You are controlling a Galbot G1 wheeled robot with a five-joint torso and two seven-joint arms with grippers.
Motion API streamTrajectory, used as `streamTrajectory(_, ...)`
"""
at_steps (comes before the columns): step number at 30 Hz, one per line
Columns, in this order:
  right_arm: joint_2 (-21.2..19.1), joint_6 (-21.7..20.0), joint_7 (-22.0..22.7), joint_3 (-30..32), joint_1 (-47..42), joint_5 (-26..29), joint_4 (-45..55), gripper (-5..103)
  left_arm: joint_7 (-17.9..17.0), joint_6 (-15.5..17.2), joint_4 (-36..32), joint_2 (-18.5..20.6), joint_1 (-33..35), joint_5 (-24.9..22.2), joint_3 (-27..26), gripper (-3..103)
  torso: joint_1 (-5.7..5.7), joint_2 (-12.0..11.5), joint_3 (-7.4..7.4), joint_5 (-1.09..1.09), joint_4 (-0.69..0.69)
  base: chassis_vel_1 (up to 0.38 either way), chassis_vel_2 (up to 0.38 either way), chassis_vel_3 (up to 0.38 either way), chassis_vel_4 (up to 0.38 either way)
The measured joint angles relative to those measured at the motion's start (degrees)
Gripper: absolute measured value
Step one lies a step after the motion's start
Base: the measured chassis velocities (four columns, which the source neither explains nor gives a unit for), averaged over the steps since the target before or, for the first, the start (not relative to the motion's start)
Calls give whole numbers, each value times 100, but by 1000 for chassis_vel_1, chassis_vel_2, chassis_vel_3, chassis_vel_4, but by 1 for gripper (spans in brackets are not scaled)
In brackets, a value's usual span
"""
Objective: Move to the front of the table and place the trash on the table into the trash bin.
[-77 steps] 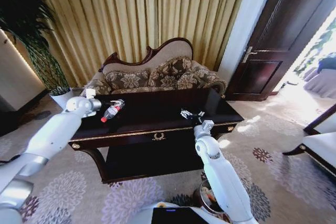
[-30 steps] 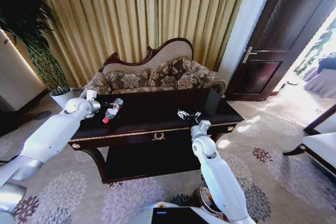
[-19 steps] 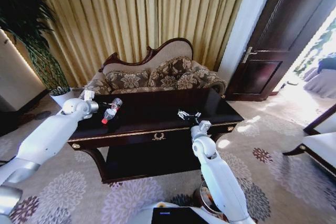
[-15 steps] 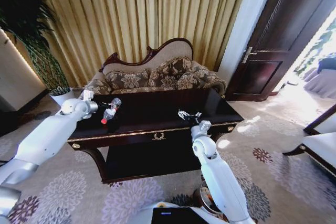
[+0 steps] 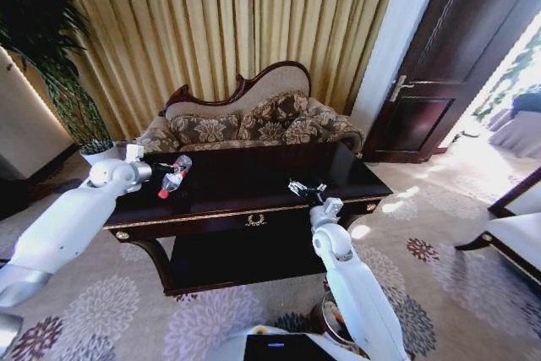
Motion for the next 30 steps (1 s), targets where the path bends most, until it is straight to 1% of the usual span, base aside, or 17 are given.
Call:
streamTrajectory(1,0,0,0,0,0,0,0,100,0,0,0,0,0,0,0,32,0,0,0,0,0,0,0,0,0)
streamTrajectory(3,-2,-10,10,-30,51,13,5,100,-9,-1,-167,123,122,-37,-291,32,0,0,0,0,1,0,0,0,0)
streamTrajectory(5,-2,-13,15,-37,60,17,6,100,-9,-2,-201,146,147,-55,-359,32,0,0,0,0,1,0,0,0,0)
streamTrajectory(6,-7,-22,27,-57,79,26,20,100,-11,-4,-304,215,245,-115,-593,32,0,0,0,0,0,0,0,0,0)
streamTrajectory(7,-7,-22,27,-57,79,26,20,100,-11,-4,-304,215,245,-115,-593,32,0,0,0,0,0,0,0,0,0)
streamTrajectory(9,-27,-36,30,-72,78,41,50,100,-11,-5,-404,323,405,-189,-819,32,0,0,0,0,-1,0,0,0,0)
streamTrajectory(10,-27,-36,30,-72,78,41,50,100,-11,-5,-404,323,405,-189,-819,32,0,0,0,0,-1,0,0,0,0)
streamTrajectory(12,-41,-63,32,-84,44,52,92,100,-11,-5,-485,414,657,-219,-1085,32,0,0,0,0,0,0,0,0,0)
streamTrajectory(13,-41,-63,32,-84,44,52,92,100,-11,-5,-485,414,657,-219,-1085,32,0,0,0,0,0,0,0,0,0)
streamTrajectory(17,-79,-124,41,-117,-46,116,270,100,-2,-6,-551,479,953,-241,-1390,32,0,0,0,-1,1,0,0,0,0)
streamTrajectory(20,-105,-144,45,-126,-102,146,382,100,9,-6,-552,495,990,-282,-1473,32,0,1,0,-1,0,0,0,0,0)
streamTrajectory(24,-173,-168,48,-123,-218,219,542,100,119,-19,-544,467,964,-298,-1658,32,0,0,0,0,-1,0,0,0,0)
streamTrajectory(26,-197,-168,48,-108,-234,233,565,100,126,-47,-555,435,959,-289,-1712,32,0,0,0,1,-1,0,0,0,0)
streamTrajectory(28,-277,-169,48,-64,-268,277,628,100,152,-312,-633,353,1035,-274,-1839,32,0,0,0,0,-1,0,0,0,0)
streamTrajectory(29,-296,-169,49,-50,-275,289,643,100,166,-389,-675,336,1078,-270,-1881,32,0,0,0,-1,-1,0,0,0,0)
streamTrajectory(30,-296,-169,49,-50,-275,289,643,100,166,-389,-675,336,1078,-270,-1881,32,0,0,0,-1,-1,0,0,0,0)
